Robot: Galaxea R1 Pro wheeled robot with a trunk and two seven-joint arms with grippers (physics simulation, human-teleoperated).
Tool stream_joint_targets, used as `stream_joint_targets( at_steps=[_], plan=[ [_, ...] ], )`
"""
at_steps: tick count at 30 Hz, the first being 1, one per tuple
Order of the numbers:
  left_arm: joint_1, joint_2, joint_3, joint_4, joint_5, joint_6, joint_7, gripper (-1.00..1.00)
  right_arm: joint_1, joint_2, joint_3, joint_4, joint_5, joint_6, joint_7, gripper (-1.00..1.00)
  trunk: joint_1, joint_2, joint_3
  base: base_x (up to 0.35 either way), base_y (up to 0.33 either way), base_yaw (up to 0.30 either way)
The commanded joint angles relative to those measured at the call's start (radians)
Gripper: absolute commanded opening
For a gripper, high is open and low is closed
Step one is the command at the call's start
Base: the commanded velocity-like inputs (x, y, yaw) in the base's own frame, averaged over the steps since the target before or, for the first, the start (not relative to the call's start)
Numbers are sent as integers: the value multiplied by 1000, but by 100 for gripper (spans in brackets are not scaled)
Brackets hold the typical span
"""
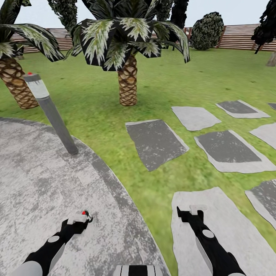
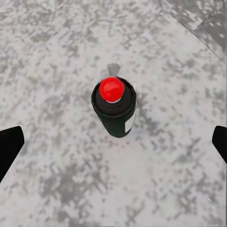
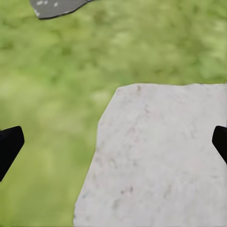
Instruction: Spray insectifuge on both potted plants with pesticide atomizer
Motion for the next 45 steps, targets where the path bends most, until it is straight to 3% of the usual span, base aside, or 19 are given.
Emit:
stream_joint_targets(
  at_steps=[1,12,18,27,41,45],
  plan=[
    [0,0,8,1,-6,-3,-6,100,0,0,0,1,0,-3,0,100,0,0,-1,218,-103,0],
    [0,0,7,1,-5,-5,-6,100,0,1,2,1,0,-3,2,100,0,0,-1,41,-18,0],
    [1,2,8,1,-3,-7,-6,100,0,2,3,2,0,-4,1,100,3,-2,-28,0,0,0],
    [1,3,13,24,4,-111,-6,100,0,2,3,2,0,-6,0,100,7,-4,-77,0,0,0],
    [1,4,15,28,5,-121,-6,100,0,2,3,2,0,-6,0,100,13,-7,-151,0,0,0],
    [2,4,15,28,5,-124,-6,100,0,2,3,2,0,-6,0,100,14,-7,-155,0,0,0]
  ],
)
